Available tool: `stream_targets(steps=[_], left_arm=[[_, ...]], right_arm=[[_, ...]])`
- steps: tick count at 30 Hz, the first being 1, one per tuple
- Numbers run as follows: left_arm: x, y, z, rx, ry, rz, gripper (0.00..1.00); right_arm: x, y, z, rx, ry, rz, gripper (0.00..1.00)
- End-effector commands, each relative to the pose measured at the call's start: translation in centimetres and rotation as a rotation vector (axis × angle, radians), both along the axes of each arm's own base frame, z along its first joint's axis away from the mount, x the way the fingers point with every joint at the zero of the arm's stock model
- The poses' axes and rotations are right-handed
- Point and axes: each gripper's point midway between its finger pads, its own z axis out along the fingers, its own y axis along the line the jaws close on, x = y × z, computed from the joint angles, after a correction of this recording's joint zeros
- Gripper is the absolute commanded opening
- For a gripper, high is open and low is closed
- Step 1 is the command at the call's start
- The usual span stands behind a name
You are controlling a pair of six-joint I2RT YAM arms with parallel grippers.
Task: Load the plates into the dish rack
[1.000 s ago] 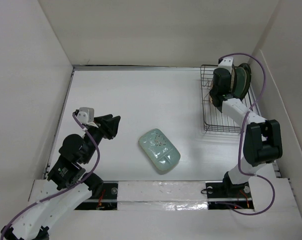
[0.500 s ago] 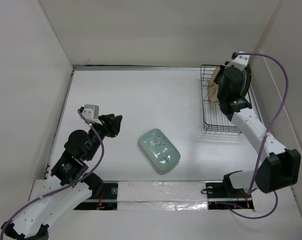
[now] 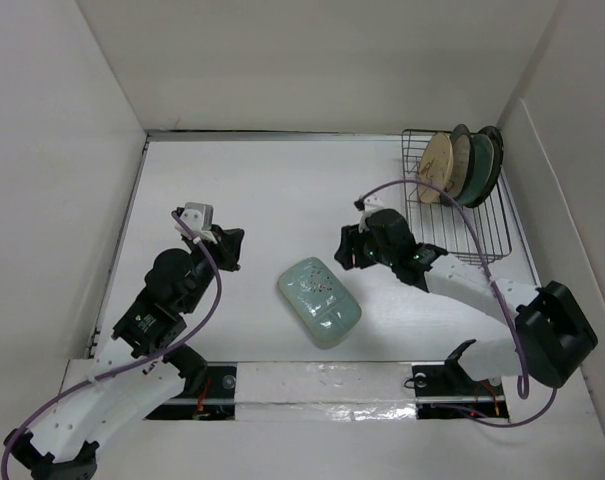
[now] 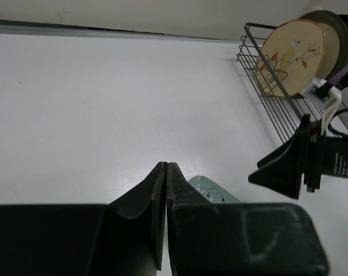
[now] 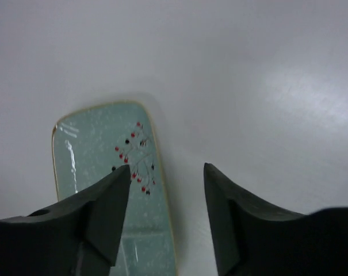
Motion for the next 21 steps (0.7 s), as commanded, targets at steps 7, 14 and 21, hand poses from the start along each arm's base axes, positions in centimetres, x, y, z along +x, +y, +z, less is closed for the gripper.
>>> stream_targets(steps=[7,14,21], left_arm=[[0.7,0.2,0.9,-0.003,-0.026,0.03,0.11],[1.0,0.4,0.8,0.004,-0.026,0.048,0.27],[1.2,0.4,0.4,0.017,-0.012,0.052,0.34]], right_arm=[[-5.8,2.4,-5.6,0.075,0.209,0.198,0.76],[-7.5,2.8,-8.4,0.077,0.279,0.243,0.63],[-7.8,3.9,-10.5,0.105,0.313,0.286,0.45]])
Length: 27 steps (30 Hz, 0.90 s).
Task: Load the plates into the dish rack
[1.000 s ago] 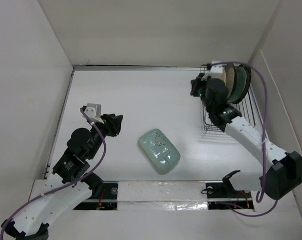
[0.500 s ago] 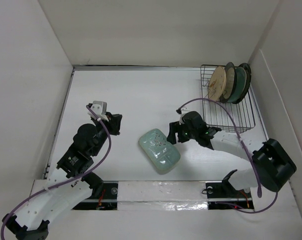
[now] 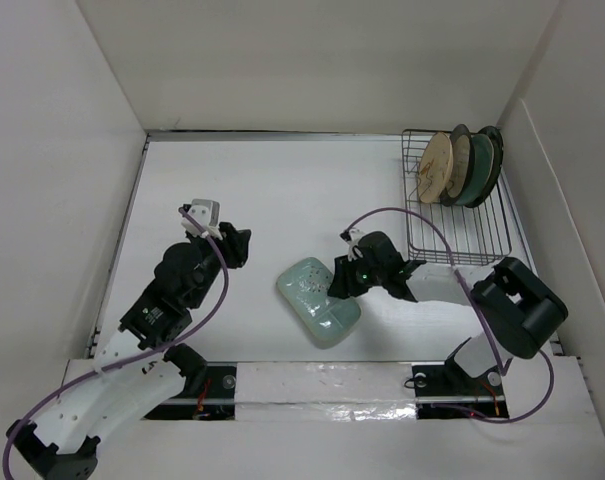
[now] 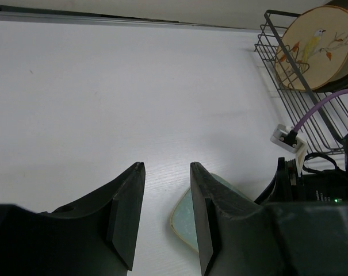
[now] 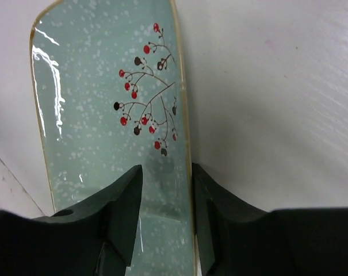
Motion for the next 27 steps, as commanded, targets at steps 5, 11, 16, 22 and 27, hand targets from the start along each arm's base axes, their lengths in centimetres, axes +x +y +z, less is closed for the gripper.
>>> stream_targets(steps=[5,11,16,22,27], left_arm=[[0.3,0.2,1.7,-0.022,-0.049,0.013,0.35],[-0.2,0.3,2.3,-0.039,-0.069,0.0,0.36],[-1.1,0.7,3.6,-0.075,-0.115,-0.012,0.37],[-2.1,0.9,4.8,-0.109,-0.154,-0.035,0.37],[-3.2,1.0,6.1,-0.148,-0.199,-0.066,0.38]], right_arm=[[0.2,1.5,-0.5,0.07,0.005,0.035,0.0],[4.6,2.8,8.1,0.195,-0.19,-0.072,0.0],[10.1,1.8,19.3,0.211,-0.459,-0.234,0.0],[18.6,-4.6,28.8,0.019,-0.697,-0.54,0.0],[23.0,-12.2,34.1,-0.273,-0.826,-0.804,0.0]])
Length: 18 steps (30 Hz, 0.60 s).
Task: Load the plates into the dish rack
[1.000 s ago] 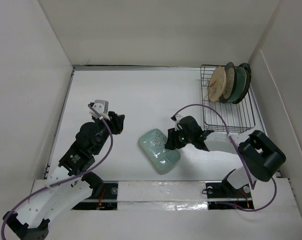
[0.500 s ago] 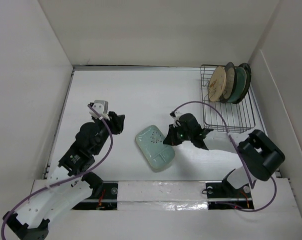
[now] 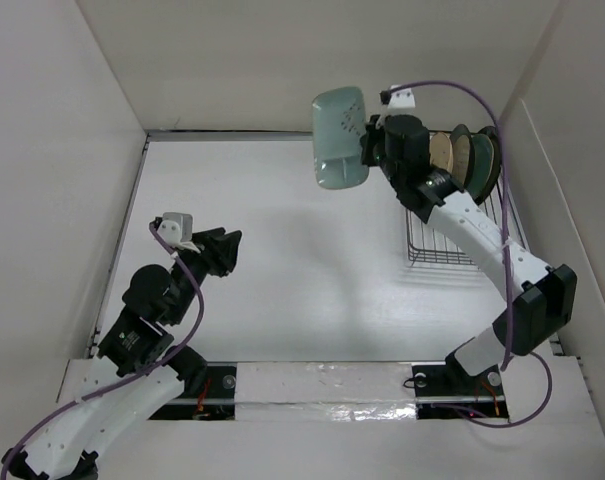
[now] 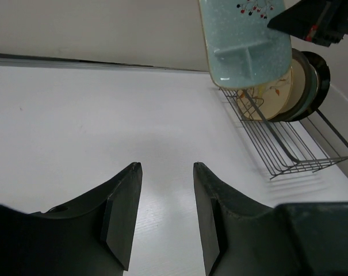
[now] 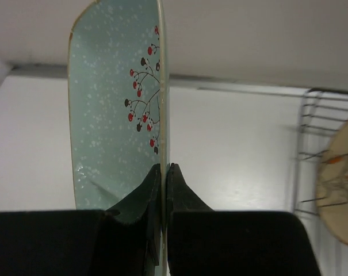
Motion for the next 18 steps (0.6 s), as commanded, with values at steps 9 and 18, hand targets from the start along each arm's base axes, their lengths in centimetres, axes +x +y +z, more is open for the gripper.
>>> stream_targets(steps=[9,18], left_arm=[[-1.5,-0.2,2.7,-0.07,-0.093,-0.061,0.38],[-1.5,0.0,2.9,-0.077,-0.1,-0.052,0.39]], right_arm=[[5.0,-13.6,6.8,-0.44,-0.026,-0.588,0.0],[5.9,-18.2,5.8,-0.6,0.057,-0.717,0.0]])
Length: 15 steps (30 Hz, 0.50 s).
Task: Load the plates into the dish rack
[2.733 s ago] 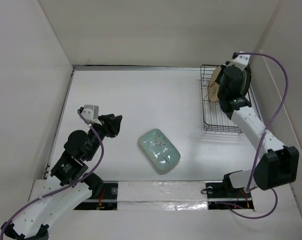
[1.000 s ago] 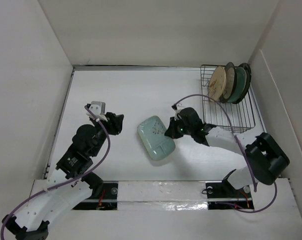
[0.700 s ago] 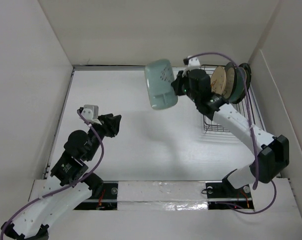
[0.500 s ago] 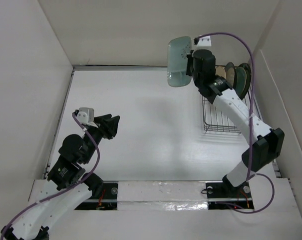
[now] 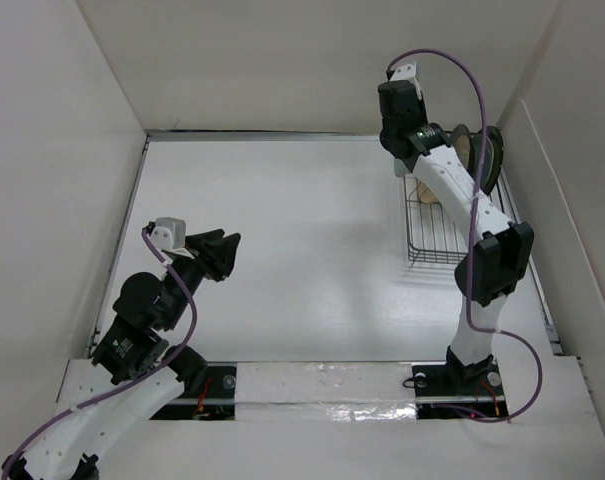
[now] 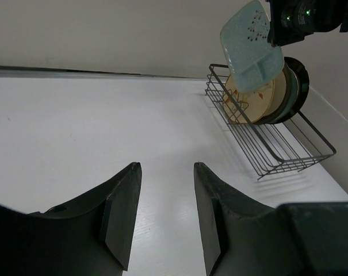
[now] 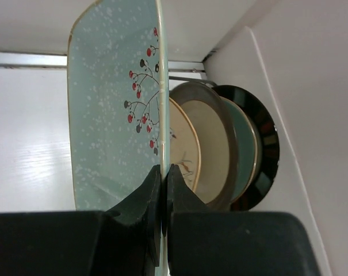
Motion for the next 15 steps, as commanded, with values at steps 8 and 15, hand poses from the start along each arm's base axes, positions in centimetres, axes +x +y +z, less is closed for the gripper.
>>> stream_targets(steps=[8,15], left_arm=[[0.1,-0.3,0.9,-0.031,-0.03,-0.014,0.39],[0.3,-0.8,0.4,-0.018,-0.012,-0.025,0.39]], right_arm=[[-0.9,-5.8,4.2,-0.077,-0.016,-0.147,0.0],[-0.2,-6.6,-0.4,-0.081,0.12,-0.137,0.0]])
